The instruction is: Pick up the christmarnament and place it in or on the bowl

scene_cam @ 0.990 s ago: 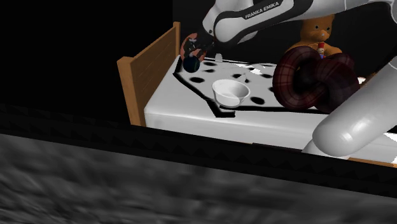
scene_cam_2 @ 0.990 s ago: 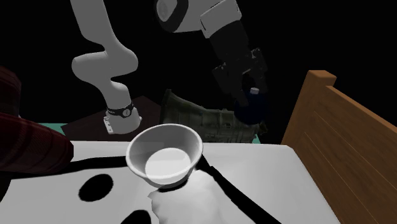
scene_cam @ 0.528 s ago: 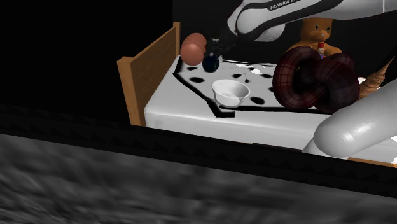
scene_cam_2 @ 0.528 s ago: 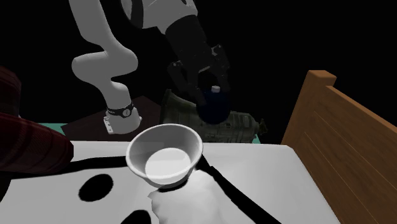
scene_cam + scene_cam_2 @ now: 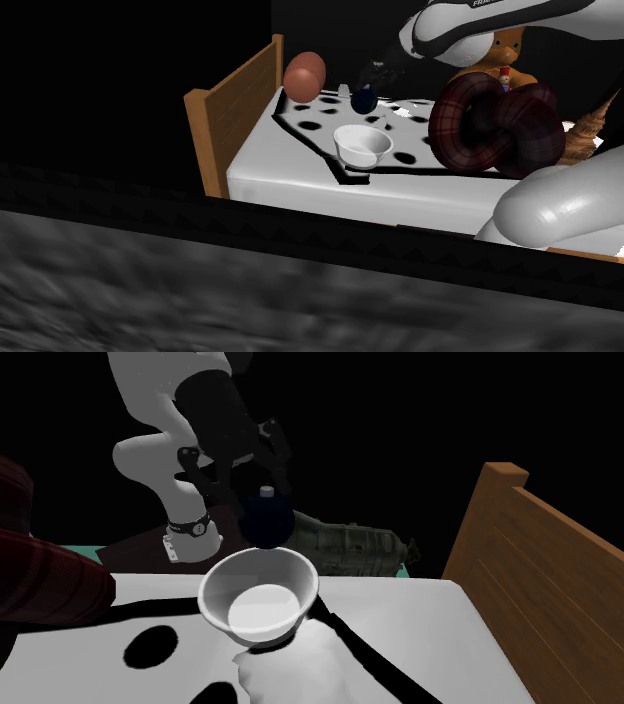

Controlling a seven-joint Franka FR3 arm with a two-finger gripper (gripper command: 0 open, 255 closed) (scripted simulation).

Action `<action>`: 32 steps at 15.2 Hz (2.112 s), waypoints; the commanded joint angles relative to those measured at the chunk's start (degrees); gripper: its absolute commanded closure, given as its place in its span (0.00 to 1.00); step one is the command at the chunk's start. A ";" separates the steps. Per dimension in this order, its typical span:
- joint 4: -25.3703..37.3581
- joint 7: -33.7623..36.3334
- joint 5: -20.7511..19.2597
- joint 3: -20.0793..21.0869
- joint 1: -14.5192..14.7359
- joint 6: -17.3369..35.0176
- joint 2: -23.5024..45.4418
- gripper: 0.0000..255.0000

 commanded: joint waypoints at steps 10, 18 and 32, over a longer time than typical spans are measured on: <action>-6.12 -4.39 2.03 -2.89 1.43 6.40 0.55 1.00; -10.11 -7.75 5.17 -5.08 4.58 14.59 4.61 1.00; -10.11 -7.74 5.16 -5.09 4.59 14.59 4.61 0.00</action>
